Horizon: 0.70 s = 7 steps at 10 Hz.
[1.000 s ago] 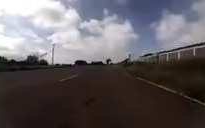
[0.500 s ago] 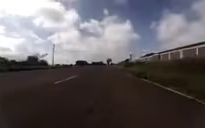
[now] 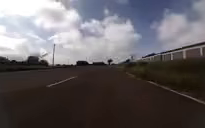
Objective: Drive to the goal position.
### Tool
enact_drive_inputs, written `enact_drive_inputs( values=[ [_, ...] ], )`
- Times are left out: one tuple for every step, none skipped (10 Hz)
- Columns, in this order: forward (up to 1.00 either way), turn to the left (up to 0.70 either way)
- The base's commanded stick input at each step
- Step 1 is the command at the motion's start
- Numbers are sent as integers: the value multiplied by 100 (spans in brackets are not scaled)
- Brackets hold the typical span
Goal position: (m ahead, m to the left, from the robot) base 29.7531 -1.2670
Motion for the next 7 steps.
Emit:
enact_drive_inputs(
  values=[
    [100, 0],
    [100, 0],
    [100, 0],
    [100, 0],
    [100, 0],
    [100, 0],
    [100, 0]
  ],
)
